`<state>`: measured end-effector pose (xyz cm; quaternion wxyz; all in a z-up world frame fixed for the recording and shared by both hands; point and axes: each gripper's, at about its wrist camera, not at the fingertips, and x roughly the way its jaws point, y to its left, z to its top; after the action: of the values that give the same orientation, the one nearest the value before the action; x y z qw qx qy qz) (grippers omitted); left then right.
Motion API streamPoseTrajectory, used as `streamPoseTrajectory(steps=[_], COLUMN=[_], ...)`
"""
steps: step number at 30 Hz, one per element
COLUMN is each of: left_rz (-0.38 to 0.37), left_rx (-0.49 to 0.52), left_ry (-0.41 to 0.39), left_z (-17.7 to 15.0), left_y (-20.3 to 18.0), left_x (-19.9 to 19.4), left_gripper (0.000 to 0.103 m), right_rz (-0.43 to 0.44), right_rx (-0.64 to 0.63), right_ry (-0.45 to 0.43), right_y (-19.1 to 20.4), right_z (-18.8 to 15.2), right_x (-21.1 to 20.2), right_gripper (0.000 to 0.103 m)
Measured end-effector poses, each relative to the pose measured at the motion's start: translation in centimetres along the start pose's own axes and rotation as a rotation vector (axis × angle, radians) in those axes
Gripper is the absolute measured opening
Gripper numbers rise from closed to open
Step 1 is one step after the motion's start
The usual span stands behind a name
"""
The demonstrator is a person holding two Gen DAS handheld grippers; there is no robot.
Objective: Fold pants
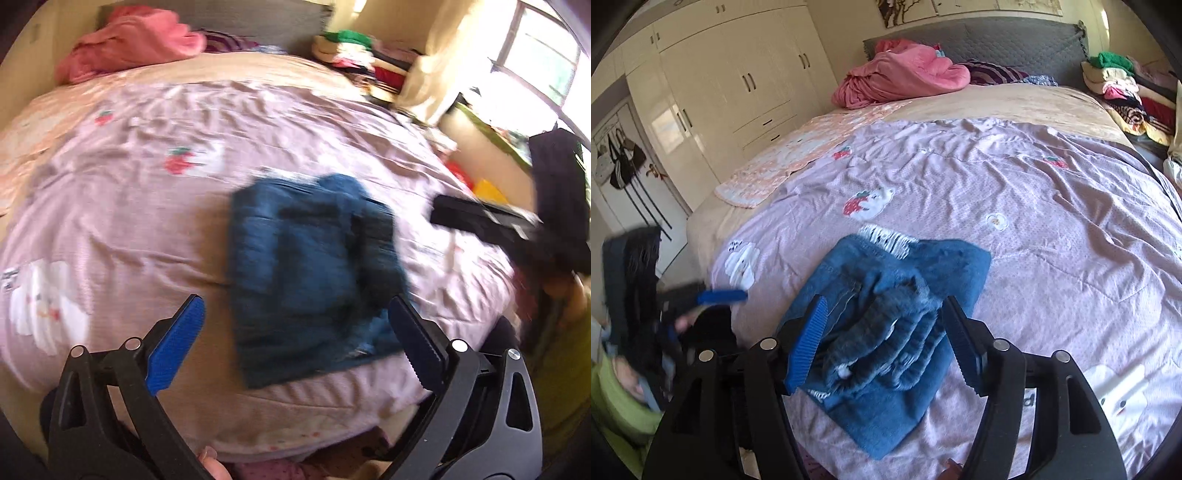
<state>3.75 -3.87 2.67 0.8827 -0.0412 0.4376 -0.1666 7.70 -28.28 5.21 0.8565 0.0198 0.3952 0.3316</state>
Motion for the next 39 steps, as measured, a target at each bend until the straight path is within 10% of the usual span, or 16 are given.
streamPoseTrajectory(steps=[16, 39], left_rz=[0.107, 0.116], left_rx=[0.0, 0.012], left_ry=[0.053, 0.048], left_z=[0.0, 0.7], left_y=[1.1, 1.3], left_x=[4.6, 6.2], left_gripper=[0.093, 0.093], right_rz=[-0.108, -0.058], right_rx=[-0.063, 0.114], right_ry=[0.148, 0.024], right_y=[2.4, -0.3], right_z=[-4.7, -4.5], right_x=[5.3, 2.4], right_gripper=[0.063, 0.071])
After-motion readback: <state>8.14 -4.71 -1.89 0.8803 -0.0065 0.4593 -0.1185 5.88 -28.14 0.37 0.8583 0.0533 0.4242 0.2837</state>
